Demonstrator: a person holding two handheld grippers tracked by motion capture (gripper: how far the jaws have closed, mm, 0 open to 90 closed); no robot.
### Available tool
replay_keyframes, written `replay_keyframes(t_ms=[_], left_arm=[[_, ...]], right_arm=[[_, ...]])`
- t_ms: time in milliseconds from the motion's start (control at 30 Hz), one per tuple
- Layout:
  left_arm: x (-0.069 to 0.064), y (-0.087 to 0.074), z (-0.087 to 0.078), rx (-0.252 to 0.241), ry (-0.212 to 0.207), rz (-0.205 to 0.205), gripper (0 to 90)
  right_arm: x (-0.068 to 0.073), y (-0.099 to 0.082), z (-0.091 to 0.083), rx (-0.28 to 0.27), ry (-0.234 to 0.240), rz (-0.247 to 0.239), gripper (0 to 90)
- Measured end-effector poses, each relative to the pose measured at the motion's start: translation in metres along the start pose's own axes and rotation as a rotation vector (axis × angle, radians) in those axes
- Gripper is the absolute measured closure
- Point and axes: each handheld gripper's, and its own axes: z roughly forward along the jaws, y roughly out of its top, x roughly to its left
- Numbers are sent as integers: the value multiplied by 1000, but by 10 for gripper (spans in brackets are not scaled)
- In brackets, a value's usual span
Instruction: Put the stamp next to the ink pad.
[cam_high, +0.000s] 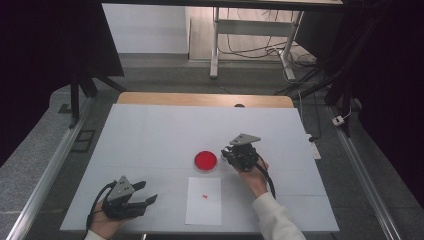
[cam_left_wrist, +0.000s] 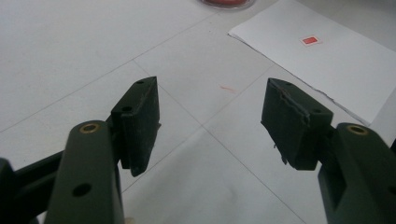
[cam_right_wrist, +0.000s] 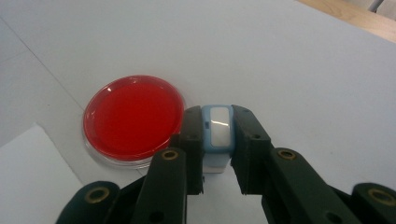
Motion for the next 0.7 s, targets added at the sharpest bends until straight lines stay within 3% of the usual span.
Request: replay_keyframes(t_ms=[567,700], left_arm=[[0,0,-1,-10,16,-5,367],[0,0,-1,-9,16,-4,366]], right_arm=[[1,-4,6,18,-1,12,741],[1,-4,6,23,-5,15,646]])
